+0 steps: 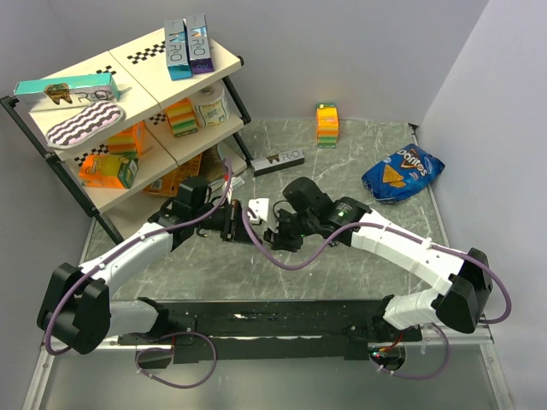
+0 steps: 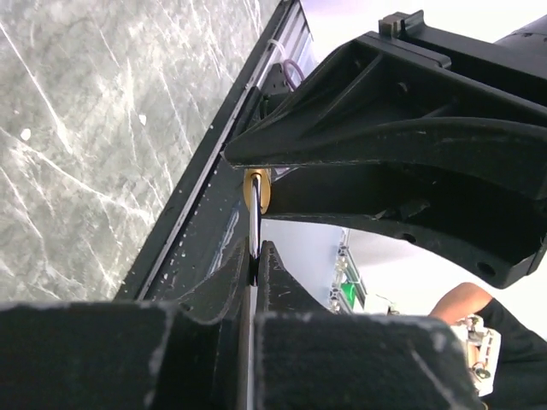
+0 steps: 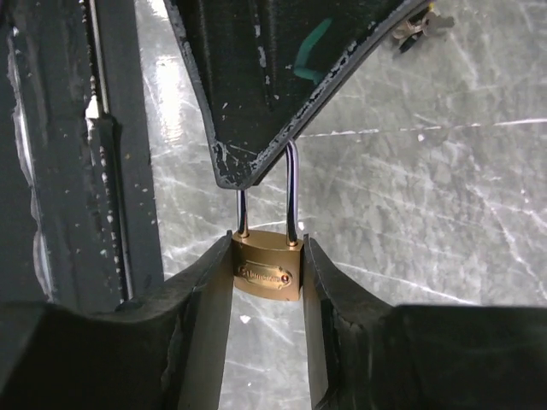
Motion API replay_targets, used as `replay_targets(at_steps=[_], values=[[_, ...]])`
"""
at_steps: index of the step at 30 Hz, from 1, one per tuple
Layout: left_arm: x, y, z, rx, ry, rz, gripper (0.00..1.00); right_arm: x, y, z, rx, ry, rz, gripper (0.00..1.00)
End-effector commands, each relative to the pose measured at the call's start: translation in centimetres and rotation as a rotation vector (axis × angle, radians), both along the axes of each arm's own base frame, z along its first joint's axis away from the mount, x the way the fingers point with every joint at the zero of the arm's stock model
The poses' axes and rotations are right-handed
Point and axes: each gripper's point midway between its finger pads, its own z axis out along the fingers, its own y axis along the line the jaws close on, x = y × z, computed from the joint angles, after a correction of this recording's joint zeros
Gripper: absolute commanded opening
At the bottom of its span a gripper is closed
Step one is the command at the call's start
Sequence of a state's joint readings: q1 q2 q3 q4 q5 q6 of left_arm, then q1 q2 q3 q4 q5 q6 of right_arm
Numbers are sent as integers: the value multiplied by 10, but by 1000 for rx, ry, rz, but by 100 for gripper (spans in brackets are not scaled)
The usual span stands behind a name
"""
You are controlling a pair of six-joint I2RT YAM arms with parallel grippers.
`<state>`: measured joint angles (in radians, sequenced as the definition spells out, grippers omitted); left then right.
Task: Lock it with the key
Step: Place the lock at the center of the board.
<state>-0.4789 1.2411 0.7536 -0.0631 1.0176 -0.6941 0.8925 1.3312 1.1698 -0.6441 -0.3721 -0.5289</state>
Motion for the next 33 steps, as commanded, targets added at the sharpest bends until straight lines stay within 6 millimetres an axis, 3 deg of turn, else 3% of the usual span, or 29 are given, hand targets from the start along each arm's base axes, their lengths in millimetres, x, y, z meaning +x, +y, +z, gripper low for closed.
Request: replay_targets(at_steps=[1, 3, 5, 8, 10, 12, 16, 18, 22, 27, 33], values=[[1, 0, 10, -37, -49, -10, 10, 14, 4, 1, 5, -46, -50, 9], [6, 4, 10, -33, -64, 7, 38, 16, -1, -4, 1, -28, -85, 0], [16, 13, 10, -23, -95, 46, 62, 18, -5, -7, 15, 25, -139, 0], [27, 31, 10, -1, -144, 87, 75, 28, -24, -21, 17, 162, -267, 0], [32, 41, 10, 34, -173, 126, 82, 46, -46, -36, 1, 243, -399, 0], [38, 51, 18, 64, -290, 160, 98, 58, -66, -55, -30, 337, -556, 0], [56, 70, 29, 156, -471, 275, 96, 61, -84, -87, -59, 563, -791, 0], [63, 78, 33, 192, -529, 326, 96, 73, -98, -103, -103, 515, -910, 0], [80, 101, 36, 282, -602, 481, 96, 82, -107, -118, -142, 556, -1084, 0], [88, 112, 40, 308, -621, 578, 96, 84, -108, -144, -216, 613, -1147, 0], [91, 117, 41, 326, -602, 616, 96, 90, -118, -159, -268, 586, -1223, 0]])
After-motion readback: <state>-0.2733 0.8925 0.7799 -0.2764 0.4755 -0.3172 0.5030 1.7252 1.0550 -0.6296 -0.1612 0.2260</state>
